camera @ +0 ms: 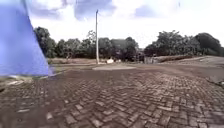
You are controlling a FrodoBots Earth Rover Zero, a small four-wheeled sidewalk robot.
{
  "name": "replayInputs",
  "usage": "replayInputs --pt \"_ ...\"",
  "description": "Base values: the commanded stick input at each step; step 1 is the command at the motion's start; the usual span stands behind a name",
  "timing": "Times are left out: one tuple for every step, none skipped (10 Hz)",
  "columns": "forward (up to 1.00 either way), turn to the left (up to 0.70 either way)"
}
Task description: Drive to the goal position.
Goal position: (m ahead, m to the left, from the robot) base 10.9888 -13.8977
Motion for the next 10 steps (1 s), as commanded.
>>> replayInputs --pt "0.70 0.00" --pt "0.70 0.00" --pt "0.70 0.00" --pt "0.70 0.00" --pt "0.70 -0.11" --pt "0.70 -0.27" --pt "0.70 -0.27" --pt "0.70 -0.27" --pt "0.70 -0.27" --pt "0.70 -0.17"
